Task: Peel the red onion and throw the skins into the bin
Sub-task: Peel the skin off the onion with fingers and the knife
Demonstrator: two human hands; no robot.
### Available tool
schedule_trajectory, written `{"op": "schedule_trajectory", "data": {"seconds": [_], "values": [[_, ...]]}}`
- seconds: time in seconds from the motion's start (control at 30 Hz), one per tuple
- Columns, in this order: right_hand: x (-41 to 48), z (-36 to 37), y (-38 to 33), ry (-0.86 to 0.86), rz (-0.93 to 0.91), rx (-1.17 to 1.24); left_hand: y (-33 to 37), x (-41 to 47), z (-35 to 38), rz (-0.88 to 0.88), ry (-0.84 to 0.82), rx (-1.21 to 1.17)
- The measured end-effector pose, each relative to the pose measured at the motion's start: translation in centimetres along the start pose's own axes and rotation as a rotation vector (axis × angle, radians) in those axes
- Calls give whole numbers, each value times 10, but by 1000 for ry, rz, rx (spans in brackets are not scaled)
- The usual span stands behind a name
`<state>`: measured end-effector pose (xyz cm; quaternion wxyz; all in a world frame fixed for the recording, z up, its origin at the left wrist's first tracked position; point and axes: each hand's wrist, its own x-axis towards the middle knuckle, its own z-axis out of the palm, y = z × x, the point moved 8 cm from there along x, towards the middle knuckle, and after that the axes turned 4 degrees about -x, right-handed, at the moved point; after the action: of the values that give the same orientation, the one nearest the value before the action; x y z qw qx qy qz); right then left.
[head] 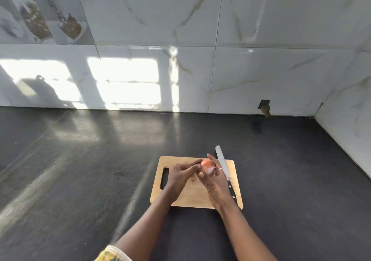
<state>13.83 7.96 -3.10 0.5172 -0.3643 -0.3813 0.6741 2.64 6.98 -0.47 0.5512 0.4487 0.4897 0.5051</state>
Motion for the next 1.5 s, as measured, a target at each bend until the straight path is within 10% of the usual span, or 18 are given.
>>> {"op": "schedule_trajectory", "data": {"seconds": [0.37,1.13,1.5], "values": [[-4,-1,4,-4,46,-23,-11,2,11,-205,1,-232],[-11,-5,-13,100,-118,-49,7,-2,-16,-4,244,-157],[-13,-7,-19,128,-195,-428,4,-7,-2,-70,39,-23]]}}
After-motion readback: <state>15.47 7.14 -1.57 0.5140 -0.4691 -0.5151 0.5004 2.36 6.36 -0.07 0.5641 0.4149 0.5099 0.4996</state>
